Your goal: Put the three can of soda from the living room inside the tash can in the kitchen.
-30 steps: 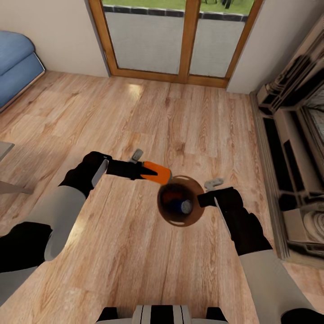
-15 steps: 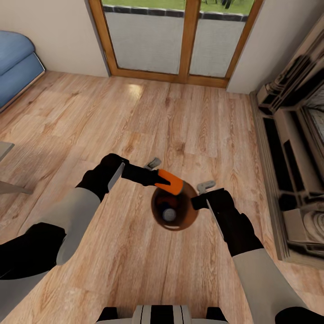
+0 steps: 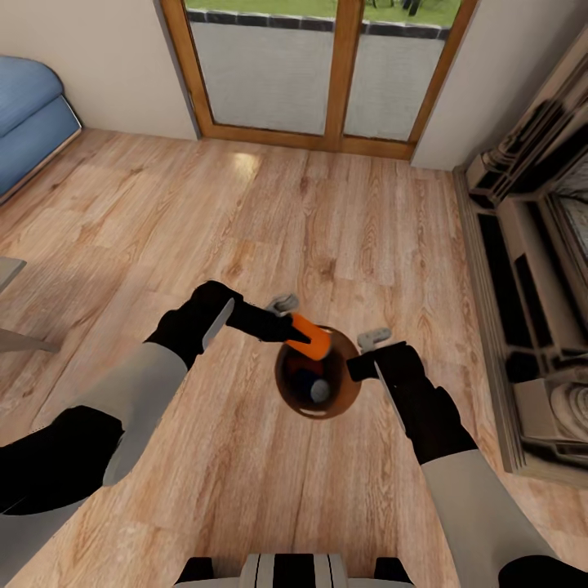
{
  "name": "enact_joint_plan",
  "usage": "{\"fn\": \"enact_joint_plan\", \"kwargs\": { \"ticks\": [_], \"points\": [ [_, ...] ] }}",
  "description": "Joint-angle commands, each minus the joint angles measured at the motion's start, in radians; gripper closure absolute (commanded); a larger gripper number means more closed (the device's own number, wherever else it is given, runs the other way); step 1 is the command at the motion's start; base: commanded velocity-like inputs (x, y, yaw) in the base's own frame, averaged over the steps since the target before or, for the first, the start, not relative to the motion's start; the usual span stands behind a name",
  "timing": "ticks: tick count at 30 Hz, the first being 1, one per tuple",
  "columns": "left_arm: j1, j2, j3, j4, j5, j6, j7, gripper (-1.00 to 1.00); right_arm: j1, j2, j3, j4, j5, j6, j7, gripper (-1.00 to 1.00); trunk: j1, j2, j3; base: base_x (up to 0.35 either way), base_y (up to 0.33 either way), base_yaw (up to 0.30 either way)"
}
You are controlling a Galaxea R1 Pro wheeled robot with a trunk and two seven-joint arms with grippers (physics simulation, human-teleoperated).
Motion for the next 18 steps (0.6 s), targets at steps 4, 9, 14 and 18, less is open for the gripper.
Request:
{"fn": "enact_joint_plan", "kwargs": {
  "ticks": [4,9,14,18],
  "points": [
    [0.031,-0.005,-0.017,0.001,-0.037,0.000,0.033,1.00,0.000,0.000,0.001,-0.012,-0.056,0.005,0.005,1.00,0.000,0.000,0.000,0.000,0.000,0.000],
    [0.065,-0.018,-0.032,0.000,-0.036,0.000,0.066,1.00,0.000,0.000,0.000,-0.012,-0.056,0.005,0.005,1.00,0.000,0.000,0.000,0.000,0.000,0.000],
    [0.086,-0.027,-0.054,-0.001,-0.036,0.000,0.094,1.00,-0.001,0.000,-0.003,-0.006,-0.056,0.005,0.005,1.00,0.000,0.000,0.000,0.000,0.000,0.000],
    [0.089,-0.043,-0.089,-0.001,-0.036,0.000,0.109,1.00,-0.001,-0.001,-0.004,-0.004,-0.056,0.005,0.004,1.00,0.000,0.000,0.000,0.000,0.000,0.000]
  ]
}}
